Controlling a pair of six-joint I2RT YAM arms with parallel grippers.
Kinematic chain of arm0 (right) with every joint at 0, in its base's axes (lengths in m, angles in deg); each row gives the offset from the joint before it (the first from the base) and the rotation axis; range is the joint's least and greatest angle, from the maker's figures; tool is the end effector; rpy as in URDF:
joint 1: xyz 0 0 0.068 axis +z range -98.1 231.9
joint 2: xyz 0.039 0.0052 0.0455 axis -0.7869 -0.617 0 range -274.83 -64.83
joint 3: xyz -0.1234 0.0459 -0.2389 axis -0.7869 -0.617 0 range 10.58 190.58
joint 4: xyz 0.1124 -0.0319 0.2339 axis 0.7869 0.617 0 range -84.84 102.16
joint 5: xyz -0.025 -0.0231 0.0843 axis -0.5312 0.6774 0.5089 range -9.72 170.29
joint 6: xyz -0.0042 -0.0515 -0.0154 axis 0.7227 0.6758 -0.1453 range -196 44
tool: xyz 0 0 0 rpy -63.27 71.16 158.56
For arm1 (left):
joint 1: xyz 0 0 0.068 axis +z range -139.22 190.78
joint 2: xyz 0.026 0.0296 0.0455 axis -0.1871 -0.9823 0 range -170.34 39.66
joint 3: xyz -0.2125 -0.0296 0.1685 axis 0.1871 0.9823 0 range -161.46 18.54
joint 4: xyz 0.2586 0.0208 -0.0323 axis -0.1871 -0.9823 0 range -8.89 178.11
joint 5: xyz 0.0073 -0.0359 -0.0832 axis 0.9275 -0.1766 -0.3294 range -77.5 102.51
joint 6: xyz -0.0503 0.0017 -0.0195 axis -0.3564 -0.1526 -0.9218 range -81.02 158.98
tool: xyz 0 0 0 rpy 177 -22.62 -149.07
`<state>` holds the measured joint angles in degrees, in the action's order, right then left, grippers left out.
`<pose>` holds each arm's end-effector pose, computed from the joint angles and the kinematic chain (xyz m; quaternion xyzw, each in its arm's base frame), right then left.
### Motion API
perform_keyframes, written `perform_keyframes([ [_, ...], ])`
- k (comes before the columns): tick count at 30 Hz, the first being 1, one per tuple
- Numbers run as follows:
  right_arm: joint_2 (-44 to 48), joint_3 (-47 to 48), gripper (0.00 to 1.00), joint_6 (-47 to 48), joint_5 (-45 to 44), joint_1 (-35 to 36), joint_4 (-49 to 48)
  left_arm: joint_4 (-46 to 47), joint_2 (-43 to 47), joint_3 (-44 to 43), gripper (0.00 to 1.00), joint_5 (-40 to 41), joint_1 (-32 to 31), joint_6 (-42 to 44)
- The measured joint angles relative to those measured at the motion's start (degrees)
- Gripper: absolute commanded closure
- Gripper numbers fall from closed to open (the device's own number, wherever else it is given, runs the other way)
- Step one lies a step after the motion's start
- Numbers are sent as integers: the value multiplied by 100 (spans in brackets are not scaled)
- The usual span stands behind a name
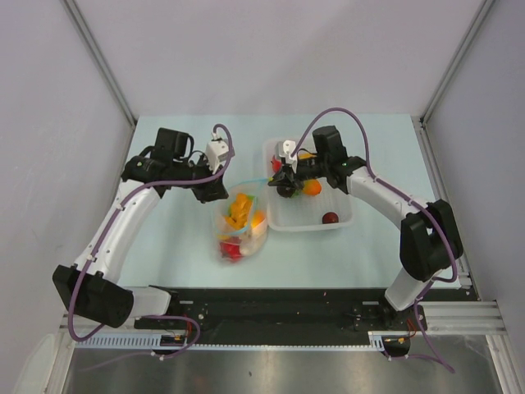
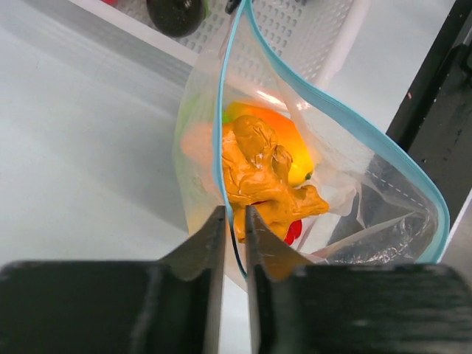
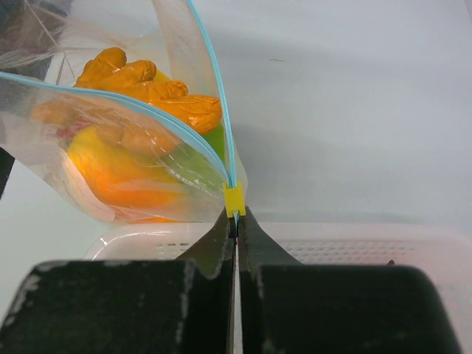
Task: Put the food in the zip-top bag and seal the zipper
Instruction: Adjust the zipper food storage bag at the center of the board.
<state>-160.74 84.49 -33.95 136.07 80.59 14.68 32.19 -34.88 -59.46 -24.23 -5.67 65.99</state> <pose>0.3165 0.2067 0.2908 -0.6327 0.4966 0.3552 0.4763 0.2366 -0.0921 0.3613 0.4268 0.7972 -0.2690 0.3316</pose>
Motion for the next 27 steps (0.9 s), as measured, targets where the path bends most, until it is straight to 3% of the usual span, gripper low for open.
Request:
perform_keyframes([
  [3, -2, 0, 100, -109, 4, -4, -20, 175, 0, -4, 43, 79, 0, -55],
  [5, -2, 0, 100, -170, 4, 4, -28, 328, 0, -57, 41, 160, -2, -142],
  [9, -2, 0, 100, -317, 4, 46, -66, 695, -15, -442, 42, 315, -136, -251],
  [14, 11, 0, 100, -544, 0, 122, -160, 1182, -184, -763, 44, 385, -732, -319],
  [20, 26, 0, 100, -793, 11, 122, -275, 1762, -560, -608, 49, 514, -1244, -409],
  [27, 26, 0, 100, -951, 22, 105, -323, 2245, -831, -343, 58, 494, -1368, -393],
])
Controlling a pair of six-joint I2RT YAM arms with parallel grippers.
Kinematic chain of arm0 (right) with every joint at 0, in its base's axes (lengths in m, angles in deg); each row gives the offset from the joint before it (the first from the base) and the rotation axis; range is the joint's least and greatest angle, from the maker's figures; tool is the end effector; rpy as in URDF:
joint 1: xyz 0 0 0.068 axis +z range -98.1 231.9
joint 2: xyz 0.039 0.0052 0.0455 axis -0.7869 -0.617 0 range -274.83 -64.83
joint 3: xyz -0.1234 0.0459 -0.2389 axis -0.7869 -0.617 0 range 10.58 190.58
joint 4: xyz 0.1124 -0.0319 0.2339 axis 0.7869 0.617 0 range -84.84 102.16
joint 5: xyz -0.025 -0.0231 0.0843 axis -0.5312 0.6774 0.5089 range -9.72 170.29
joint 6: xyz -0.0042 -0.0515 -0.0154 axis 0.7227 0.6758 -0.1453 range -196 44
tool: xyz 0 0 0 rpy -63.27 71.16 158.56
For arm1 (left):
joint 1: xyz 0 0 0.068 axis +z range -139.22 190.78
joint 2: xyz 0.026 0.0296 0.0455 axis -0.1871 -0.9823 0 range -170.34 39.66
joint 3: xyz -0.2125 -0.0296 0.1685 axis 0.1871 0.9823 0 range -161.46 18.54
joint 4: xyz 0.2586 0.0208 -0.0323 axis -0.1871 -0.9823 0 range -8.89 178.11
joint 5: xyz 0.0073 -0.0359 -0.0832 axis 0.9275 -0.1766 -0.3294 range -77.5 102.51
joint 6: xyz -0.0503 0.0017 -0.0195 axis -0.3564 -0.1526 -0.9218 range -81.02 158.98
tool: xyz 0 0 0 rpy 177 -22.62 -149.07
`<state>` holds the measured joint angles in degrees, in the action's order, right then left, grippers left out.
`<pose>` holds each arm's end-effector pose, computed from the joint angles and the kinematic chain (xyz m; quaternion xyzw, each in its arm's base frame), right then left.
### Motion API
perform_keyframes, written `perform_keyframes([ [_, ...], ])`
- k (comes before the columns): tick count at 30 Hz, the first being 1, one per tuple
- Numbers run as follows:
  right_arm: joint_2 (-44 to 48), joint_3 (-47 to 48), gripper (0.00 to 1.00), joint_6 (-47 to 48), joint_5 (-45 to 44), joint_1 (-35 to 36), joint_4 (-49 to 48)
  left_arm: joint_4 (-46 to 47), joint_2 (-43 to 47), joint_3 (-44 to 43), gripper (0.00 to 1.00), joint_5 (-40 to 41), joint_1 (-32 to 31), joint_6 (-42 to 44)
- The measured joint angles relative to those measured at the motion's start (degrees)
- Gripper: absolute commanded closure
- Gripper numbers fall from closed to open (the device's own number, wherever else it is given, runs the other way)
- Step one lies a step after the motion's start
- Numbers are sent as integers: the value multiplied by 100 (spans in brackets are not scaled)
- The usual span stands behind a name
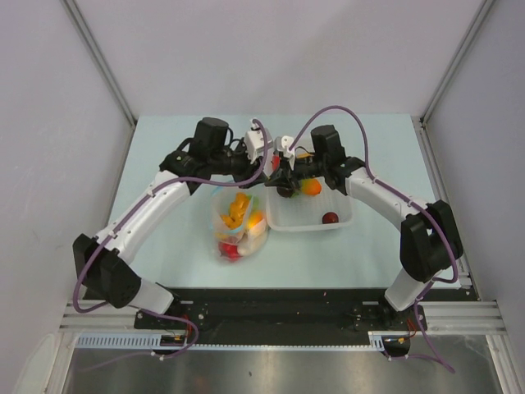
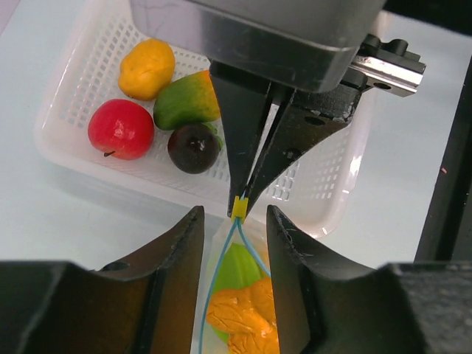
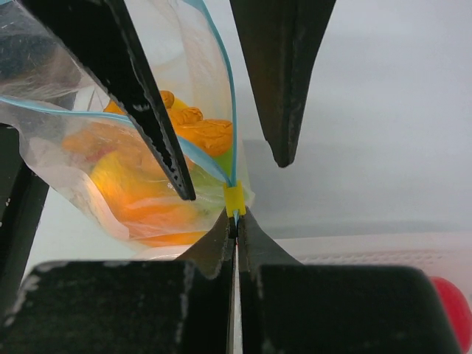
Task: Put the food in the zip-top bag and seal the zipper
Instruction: Adjust the zipper food storage bag at the center of the board.
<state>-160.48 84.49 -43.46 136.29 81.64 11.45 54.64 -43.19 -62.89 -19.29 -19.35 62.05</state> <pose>0.3141 0.2134 0.2971 -0.5983 0.5229 0.3913 0.4642 0.2665 -0.1764 0.3697 0.4951 0.7057 -0.2698 0.4291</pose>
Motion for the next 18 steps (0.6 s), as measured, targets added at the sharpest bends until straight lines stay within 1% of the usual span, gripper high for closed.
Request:
perform_keyframes([
  [2, 0, 0, 100, -28, 4, -7, -24, 92, -33, 57, 62, -35, -9, 35],
  [7, 0, 0, 100, -122, 39, -26, -68, 243, -74, 236, 68, -101, -35, 155],
  [9, 0, 0, 100, -157, 46, -31, -81, 260, -103, 280, 73, -118, -37, 201],
  [13, 0, 0, 100, -219, 28, -42, -96, 291, -208, 291, 89, -166, -39, 280],
  [16, 0, -9, 100, -256, 39, -68, -83, 304, -227, 289, 94, -166, -42, 343],
  [18, 0, -9, 100, -269, 42, -85, -81, 278, -223, 291, 94, -166, -42, 393],
])
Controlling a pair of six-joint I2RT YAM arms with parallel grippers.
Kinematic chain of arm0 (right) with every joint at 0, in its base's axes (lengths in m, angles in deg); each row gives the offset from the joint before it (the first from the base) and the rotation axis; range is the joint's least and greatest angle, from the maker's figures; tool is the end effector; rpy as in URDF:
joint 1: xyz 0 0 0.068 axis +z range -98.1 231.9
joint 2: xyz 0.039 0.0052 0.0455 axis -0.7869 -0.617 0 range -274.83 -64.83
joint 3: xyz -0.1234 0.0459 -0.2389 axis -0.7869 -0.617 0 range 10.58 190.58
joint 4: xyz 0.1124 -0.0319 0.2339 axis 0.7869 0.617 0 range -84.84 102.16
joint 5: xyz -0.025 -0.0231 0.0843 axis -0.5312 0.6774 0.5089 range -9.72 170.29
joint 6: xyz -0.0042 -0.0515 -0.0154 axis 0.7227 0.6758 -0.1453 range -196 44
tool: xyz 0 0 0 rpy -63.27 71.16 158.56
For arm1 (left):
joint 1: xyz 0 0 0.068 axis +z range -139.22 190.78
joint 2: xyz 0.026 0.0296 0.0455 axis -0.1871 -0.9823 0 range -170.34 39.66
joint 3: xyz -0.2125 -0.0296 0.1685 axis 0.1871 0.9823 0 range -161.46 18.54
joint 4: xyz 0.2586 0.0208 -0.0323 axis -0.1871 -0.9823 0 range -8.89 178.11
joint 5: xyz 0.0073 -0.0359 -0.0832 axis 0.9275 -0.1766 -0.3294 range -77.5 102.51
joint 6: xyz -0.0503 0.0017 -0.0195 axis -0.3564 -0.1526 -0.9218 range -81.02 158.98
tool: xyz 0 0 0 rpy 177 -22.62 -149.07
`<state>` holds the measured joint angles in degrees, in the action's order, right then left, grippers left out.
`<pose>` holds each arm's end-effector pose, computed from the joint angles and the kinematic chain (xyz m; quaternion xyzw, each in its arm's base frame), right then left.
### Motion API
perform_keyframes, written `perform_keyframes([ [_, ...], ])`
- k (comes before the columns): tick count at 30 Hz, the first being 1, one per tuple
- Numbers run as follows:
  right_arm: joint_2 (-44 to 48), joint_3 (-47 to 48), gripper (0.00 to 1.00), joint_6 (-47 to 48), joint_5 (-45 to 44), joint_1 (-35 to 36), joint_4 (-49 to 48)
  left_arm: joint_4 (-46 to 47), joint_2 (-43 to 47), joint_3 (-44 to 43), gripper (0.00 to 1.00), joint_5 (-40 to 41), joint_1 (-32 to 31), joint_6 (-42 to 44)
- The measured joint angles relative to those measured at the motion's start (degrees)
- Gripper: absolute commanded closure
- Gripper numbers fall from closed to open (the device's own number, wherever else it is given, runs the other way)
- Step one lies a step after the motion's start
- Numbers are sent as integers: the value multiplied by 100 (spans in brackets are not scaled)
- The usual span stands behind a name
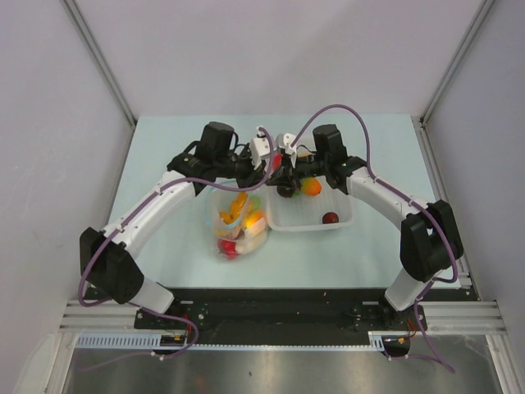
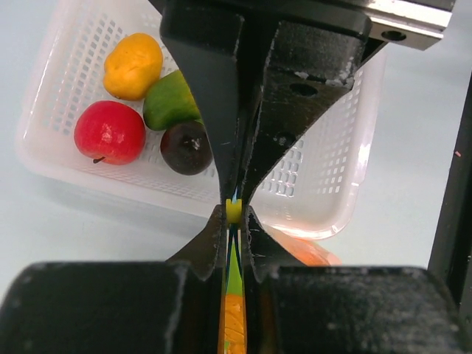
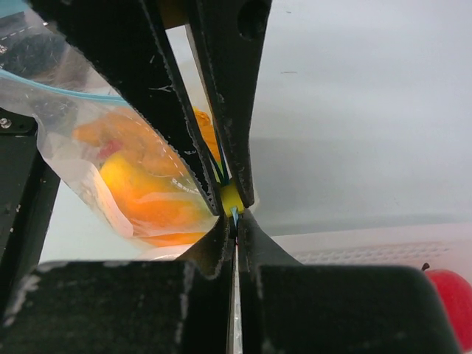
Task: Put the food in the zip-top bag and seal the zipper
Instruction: Adjust the zipper food storage bag at the center of the board, then zip the zipper food storage bag at the center of the board.
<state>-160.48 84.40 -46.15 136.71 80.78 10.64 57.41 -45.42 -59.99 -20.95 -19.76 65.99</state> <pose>0.3175 0.2090 0.2978 -0.5833 0.5353 0.3999 0.4618 0.2744 -0.1847 0.3454 0.5250 0.6905 -0.2709 0.4173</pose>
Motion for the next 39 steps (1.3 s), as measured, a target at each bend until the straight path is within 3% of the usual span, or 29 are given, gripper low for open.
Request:
perform_keyframes([
  [16, 0, -22, 100, -658, 188, -138, -173, -734, 927, 505, 96, 472, 229, 144],
  [39, -127, -22, 100, -1388, -109, -402, -822, -2981, 2308, 649, 94, 1318, 1504, 616],
])
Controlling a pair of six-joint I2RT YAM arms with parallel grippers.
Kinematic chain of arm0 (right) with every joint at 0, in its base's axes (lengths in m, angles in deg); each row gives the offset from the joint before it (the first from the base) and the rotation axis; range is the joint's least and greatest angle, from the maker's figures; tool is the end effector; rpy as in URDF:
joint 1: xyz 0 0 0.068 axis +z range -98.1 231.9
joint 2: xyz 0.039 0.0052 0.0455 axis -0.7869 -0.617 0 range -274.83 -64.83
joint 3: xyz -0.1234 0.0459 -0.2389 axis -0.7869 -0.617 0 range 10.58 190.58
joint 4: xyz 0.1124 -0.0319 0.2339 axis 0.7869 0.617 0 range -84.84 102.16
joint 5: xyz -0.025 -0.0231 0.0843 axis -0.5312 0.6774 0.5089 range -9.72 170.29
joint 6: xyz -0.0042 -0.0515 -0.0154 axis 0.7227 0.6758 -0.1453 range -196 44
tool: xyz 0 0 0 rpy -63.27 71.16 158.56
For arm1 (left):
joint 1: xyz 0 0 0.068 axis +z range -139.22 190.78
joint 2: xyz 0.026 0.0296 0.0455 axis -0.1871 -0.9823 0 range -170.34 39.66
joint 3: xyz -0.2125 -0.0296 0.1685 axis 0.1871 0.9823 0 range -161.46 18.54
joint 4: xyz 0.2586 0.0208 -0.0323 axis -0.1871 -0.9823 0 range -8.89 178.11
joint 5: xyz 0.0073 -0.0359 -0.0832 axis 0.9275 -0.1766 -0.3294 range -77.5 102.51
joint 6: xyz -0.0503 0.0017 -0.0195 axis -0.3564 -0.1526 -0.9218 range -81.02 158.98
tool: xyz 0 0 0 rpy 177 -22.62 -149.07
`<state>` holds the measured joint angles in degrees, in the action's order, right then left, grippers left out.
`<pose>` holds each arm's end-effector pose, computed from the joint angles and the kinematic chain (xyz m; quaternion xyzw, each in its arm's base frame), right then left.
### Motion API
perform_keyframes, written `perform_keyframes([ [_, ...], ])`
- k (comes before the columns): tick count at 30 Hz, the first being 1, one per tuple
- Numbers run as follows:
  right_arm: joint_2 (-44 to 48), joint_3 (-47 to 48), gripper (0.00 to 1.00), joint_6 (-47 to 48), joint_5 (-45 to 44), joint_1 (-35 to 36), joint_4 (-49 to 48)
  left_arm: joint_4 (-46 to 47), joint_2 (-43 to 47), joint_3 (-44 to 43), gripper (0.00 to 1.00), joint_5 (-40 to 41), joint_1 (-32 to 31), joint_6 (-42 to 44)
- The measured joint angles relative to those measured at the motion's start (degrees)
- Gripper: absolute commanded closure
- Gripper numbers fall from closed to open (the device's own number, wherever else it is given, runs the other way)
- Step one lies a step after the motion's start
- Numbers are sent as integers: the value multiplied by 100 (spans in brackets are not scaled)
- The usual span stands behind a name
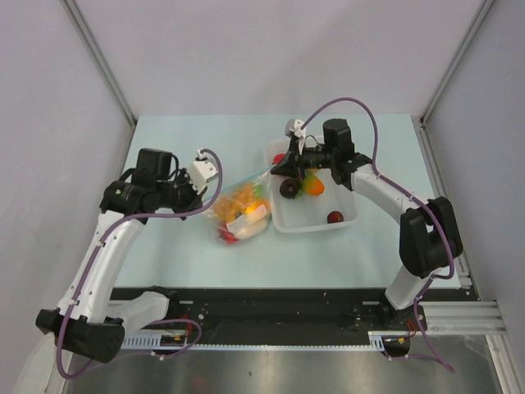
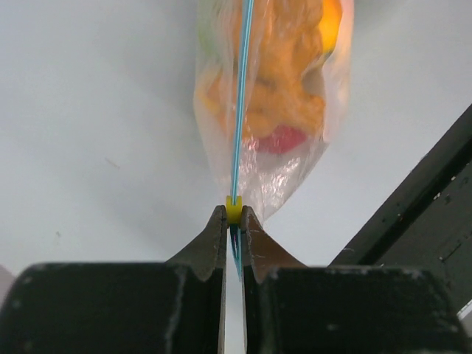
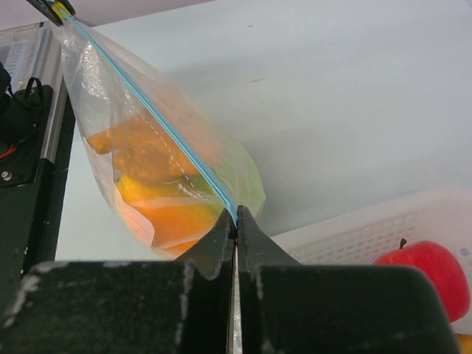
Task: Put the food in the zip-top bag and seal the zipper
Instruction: Zip the zipper food storage bag at the center of the board, then place the zipper food storage bag at the center of the board.
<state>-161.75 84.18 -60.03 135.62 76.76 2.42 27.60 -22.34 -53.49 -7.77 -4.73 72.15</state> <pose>0.3404 0.1900 0.3006 -0.5017 0.5901 0.4197 0.4732 0.1848 -0.0641 0.3655 0.4360 0.8196 -0.1127 0.3543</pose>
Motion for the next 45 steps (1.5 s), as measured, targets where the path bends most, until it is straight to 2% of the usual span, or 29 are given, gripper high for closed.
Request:
perform_keyframes([
  [7, -26, 0, 100, -122, -87, 0, -116, -229, 269, 37, 100, 522, 310, 339],
  [16, -11, 0, 100, -376, -184, 299, -328, -297, 424, -92, 100, 973, 522, 251],
  [23, 610, -11, 100, -455, -415, 957, 492, -632, 839, -168, 100, 1714, 590, -210],
  [28, 634, -9, 100, -553, -695, 1272, 634, -339, 1040, 315, 100, 2151, 601, -481],
  [31, 166, 4, 100, -741, -887, 1215, 437, 131, 538, 588, 99, 2299, 660, -678],
  [37, -1309, 129, 100, -1342, -1300, 975, -83, 1438, -1137, 647, 96, 2337, 835, -1029],
  [40, -1672, 428, 86, -1543, -1405, 949, -251, 1827, -1591, 647, 94, 2321, 861, -1132],
  [41, -1749, 553, 78, -1574, -1467, 949, -291, 1939, -1725, 647, 93, 2317, 879, -1176],
  [43, -1873, 807, 75, -1628, -1523, 949, -297, 2114, -1956, 647, 89, 2304, 914, -1239],
  [45, -2028, 1178, 68, -1646, -1552, 944, -247, 2236, -2087, 647, 84, 2280, 946, -1287],
])
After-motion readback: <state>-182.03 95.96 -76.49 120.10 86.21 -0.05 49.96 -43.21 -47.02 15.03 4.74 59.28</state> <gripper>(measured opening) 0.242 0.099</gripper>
